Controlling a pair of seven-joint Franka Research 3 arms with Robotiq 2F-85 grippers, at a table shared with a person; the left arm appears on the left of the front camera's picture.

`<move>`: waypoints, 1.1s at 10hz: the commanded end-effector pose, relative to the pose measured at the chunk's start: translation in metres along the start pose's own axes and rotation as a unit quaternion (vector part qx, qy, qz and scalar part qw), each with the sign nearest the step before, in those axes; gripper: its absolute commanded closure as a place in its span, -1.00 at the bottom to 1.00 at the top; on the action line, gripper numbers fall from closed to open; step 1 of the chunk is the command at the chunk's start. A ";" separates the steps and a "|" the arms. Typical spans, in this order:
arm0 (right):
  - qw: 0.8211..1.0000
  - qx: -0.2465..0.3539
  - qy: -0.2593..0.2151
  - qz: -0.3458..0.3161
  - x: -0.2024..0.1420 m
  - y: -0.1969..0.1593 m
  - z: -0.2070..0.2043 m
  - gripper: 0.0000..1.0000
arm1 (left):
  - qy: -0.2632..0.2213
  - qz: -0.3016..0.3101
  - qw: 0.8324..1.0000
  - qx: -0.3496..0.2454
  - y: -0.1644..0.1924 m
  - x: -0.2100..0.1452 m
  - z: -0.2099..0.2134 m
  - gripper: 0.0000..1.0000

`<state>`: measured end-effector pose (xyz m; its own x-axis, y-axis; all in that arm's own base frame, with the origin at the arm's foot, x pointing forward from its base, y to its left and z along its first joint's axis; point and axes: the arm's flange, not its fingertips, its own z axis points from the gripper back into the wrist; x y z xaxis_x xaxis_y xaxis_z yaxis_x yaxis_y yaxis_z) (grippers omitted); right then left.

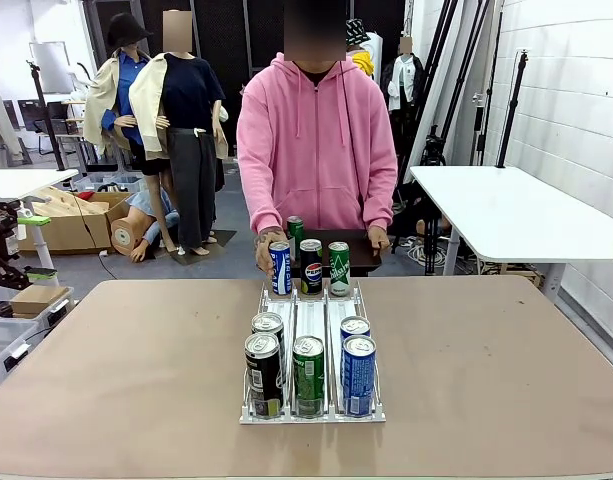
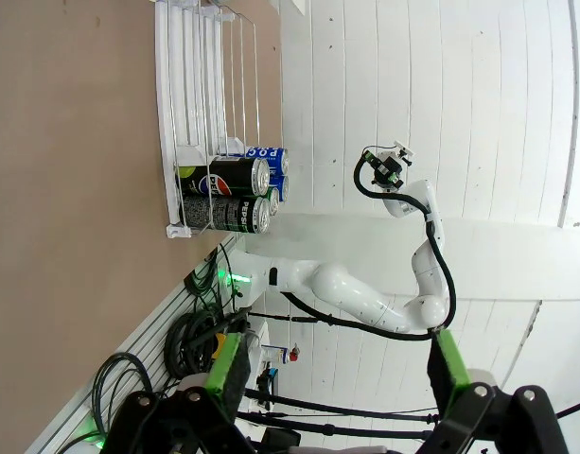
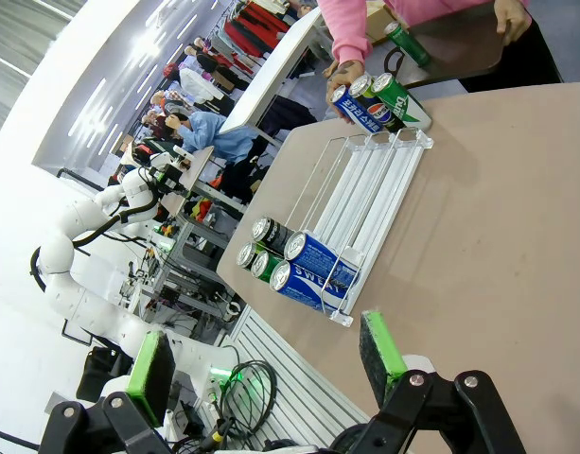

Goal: Retrieve and hand over the desired beverage to the person.
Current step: Pick up another can of the same type that the person held from the Automatic Can Dispenser.

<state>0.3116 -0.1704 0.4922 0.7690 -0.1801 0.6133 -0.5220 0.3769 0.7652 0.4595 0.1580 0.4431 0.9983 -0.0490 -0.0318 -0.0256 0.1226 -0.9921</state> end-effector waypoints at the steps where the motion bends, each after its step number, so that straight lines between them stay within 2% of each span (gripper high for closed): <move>1: 1.000 0.005 -0.001 0.007 0.000 0.000 0.000 -1.00 | -0.007 0.002 1.000 0.000 0.000 0.000 0.000 -1.00; 11: 1.000 0.005 -0.001 0.007 0.000 0.000 0.000 -1.00 | -0.007 0.002 1.000 0.000 0.000 0.000 0.000 -1.00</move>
<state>0.3116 -0.1704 0.4922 0.7690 -0.1801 0.6133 -0.5220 0.3769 0.7652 0.4595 0.1580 0.4431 0.9983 -0.0490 -0.0318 -0.0256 0.1226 -0.9921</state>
